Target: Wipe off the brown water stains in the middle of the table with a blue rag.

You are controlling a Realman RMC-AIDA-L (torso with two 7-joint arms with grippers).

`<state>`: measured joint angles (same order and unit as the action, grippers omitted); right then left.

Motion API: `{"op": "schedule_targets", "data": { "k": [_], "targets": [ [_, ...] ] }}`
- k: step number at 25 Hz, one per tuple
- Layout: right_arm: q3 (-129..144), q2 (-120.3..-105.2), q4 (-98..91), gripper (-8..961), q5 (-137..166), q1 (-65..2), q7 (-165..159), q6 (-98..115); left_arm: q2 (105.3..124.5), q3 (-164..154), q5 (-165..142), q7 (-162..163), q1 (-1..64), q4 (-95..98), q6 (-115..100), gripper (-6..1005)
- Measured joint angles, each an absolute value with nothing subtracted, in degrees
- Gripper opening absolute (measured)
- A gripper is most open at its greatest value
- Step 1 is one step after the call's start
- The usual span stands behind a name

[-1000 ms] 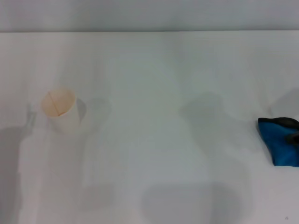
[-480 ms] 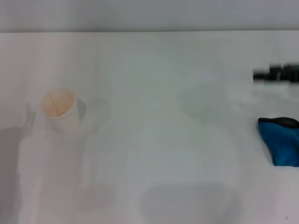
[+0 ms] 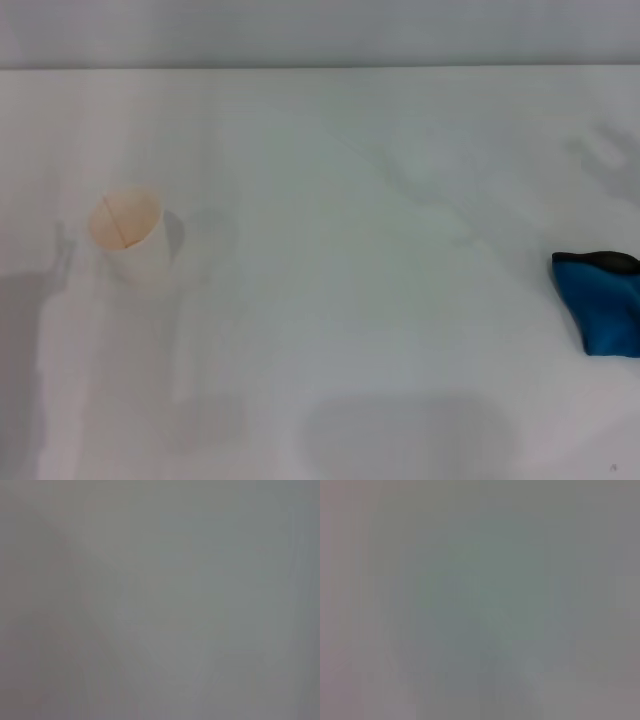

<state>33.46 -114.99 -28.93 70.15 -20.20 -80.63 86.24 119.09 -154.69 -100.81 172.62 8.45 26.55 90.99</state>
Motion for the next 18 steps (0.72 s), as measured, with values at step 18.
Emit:
{"op": "schedule_targets", "data": {
  "k": [18],
  "targets": [
    [33.57,-115.63,-6.54,705,55.49,-22.85,-26.69,75.27,119.27,-154.69,-100.76,172.62,8.23,26.74,90.87,875]
  ]
}}
